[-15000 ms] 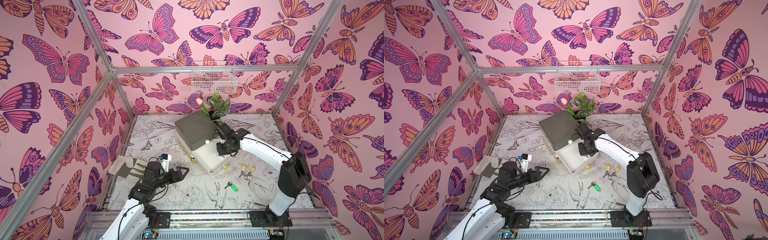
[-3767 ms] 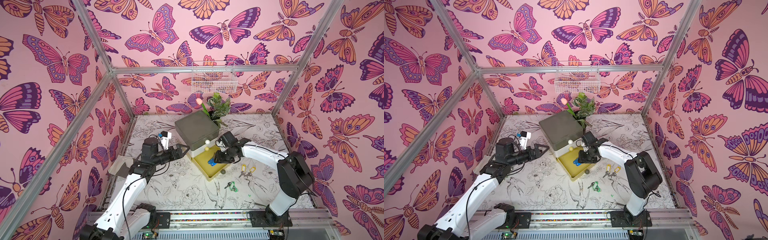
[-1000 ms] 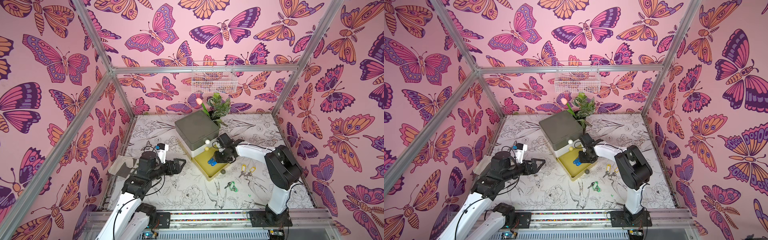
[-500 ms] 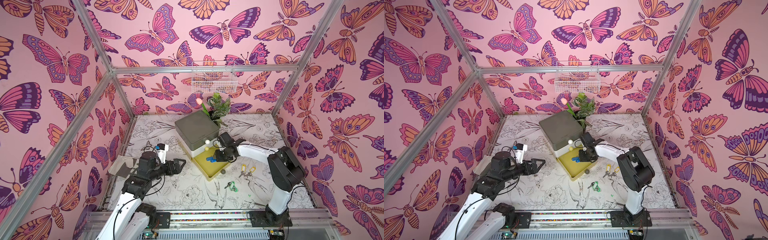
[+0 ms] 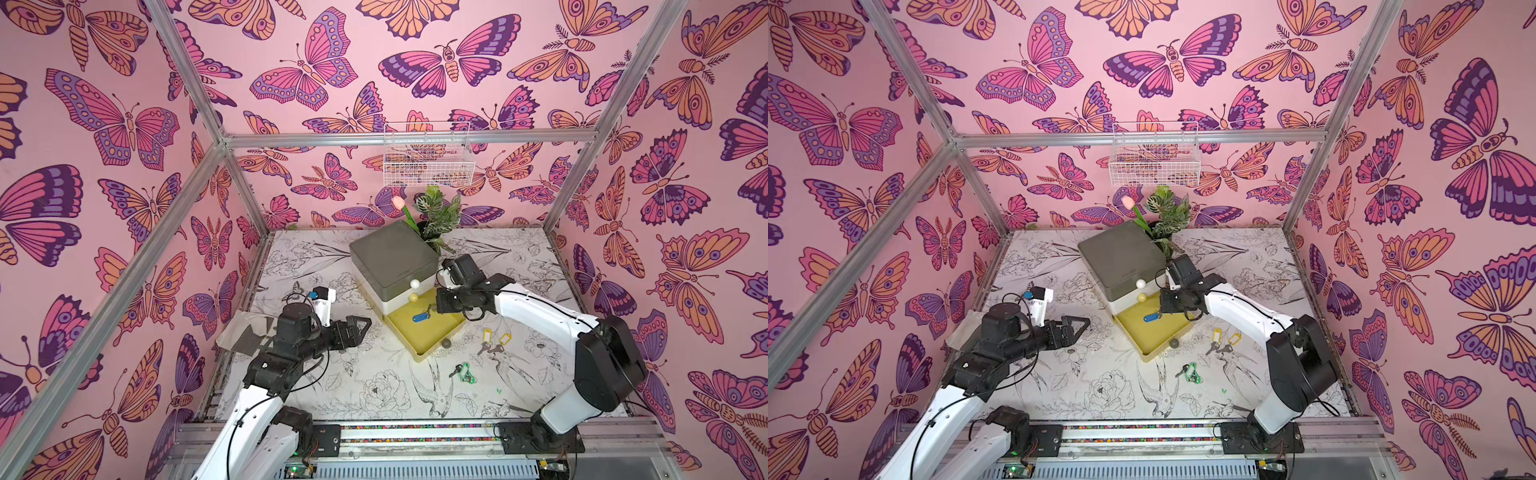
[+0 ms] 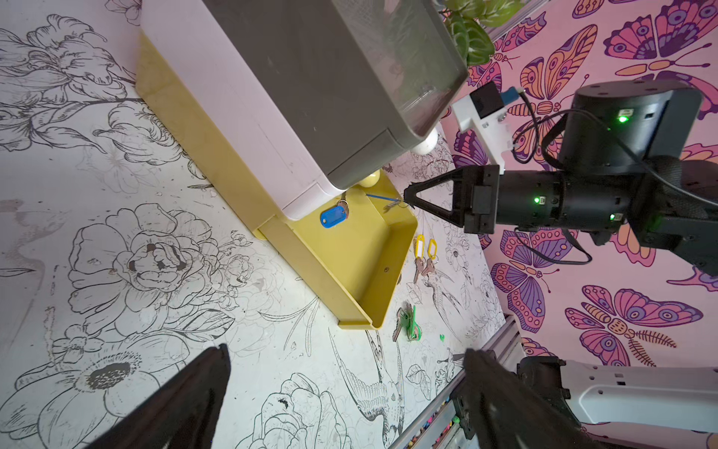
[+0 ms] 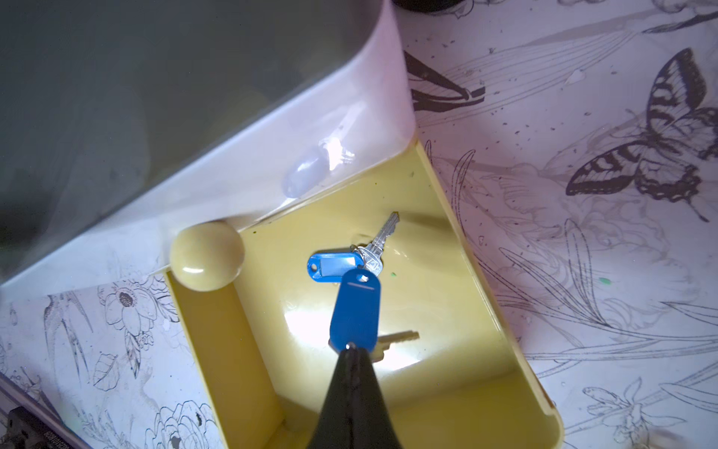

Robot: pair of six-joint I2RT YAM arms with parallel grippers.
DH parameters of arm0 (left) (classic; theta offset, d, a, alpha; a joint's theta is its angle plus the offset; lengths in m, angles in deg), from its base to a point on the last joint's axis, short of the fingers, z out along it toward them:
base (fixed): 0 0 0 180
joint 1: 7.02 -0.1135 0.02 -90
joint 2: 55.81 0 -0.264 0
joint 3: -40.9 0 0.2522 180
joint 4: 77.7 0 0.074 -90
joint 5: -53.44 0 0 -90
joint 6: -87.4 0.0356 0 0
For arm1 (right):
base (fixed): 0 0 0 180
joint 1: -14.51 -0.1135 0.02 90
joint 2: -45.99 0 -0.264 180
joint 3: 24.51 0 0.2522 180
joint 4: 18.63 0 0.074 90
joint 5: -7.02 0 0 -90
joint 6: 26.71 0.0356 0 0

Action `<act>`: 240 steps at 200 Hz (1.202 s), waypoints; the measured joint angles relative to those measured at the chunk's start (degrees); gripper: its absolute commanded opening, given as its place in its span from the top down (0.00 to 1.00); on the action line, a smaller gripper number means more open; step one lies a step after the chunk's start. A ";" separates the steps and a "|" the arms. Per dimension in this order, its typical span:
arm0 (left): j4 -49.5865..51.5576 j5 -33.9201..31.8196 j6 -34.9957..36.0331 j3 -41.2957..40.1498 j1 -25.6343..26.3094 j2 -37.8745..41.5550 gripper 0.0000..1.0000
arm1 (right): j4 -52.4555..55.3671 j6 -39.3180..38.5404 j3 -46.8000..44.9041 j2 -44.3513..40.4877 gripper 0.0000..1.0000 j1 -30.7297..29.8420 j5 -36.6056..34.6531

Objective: Take the keys out of the drawer
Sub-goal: Pick up the key from the drawer, then place the key at the center of the board.

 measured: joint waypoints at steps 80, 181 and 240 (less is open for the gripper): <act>-2.34 1.90 -3.28 0.90 0.00 -0.76 0.01 | 8.68 0.24 -1.01 -16.35 0.95 0.00 -4.79; -4.15 5.60 -4.72 0.79 -0.02 1.46 0.01 | 15.96 5.09 -9.27 -28.87 0.95 -5.73 -3.06; -3.85 6.27 -6.40 -1.36 0.00 5.70 0.01 | 12.55 11.65 -14.71 -27.10 0.95 -21.24 -3.54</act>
